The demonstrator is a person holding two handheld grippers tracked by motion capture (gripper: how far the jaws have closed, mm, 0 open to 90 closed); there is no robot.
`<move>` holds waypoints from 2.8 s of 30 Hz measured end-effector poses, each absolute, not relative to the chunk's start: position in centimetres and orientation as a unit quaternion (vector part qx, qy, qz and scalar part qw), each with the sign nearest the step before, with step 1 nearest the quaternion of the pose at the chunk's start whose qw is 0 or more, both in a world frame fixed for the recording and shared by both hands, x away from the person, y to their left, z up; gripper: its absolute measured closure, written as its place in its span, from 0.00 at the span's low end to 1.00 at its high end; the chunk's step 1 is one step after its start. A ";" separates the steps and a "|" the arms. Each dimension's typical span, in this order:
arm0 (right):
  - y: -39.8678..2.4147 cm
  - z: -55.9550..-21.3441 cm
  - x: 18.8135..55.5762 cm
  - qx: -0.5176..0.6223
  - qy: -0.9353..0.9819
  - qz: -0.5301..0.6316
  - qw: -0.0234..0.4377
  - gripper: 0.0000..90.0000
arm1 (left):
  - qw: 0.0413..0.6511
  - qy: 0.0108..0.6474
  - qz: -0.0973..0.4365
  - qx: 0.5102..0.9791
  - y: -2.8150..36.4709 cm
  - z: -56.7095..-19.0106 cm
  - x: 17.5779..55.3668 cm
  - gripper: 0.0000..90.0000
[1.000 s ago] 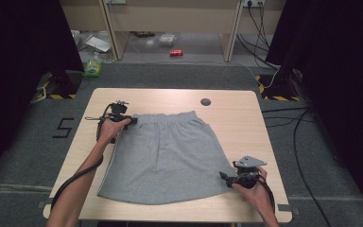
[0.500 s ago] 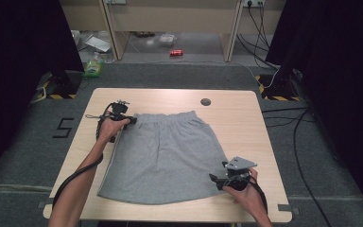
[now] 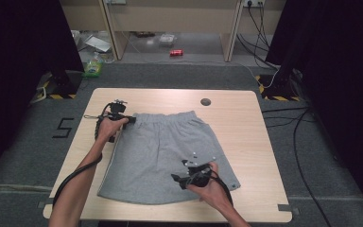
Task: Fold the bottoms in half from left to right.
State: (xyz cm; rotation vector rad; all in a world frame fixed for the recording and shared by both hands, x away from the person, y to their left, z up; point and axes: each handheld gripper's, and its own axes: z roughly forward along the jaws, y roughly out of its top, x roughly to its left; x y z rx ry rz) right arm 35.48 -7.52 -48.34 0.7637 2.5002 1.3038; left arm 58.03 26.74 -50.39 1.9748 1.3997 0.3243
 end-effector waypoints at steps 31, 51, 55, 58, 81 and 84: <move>14.0 -50.1 32.6 0.088 0.898 0.431 0.008 0.53 | 0.323 0.529 0.142 0.772 26.1 -50.2 58.0 0.84; 16.2 -51.5 32.9 0.089 0.919 0.382 0.035 0.94 | 0.328 0.522 0.146 0.774 26.2 -50.2 57.9 0.84; 15.6 -51.6 33.1 0.103 0.914 0.392 0.021 0.96 | 0.342 0.525 0.141 0.767 26.5 -50.2 57.7 0.87; 15.1 -51.1 33.3 0.102 0.913 0.394 0.018 0.96 | 0.351 0.529 0.137 0.760 26.5 -49.8 57.6 0.89; 1.7 -43.8 33.8 0.170 0.849 0.500 0.012 0.97 | 0.352 0.490 0.169 0.779 20.4 -40.6 57.5 0.91; -0.7 -43.3 33.6 0.183 0.840 0.510 0.021 0.97 | 0.359 0.484 0.164 0.781 18.7 -40.0 57.5 0.91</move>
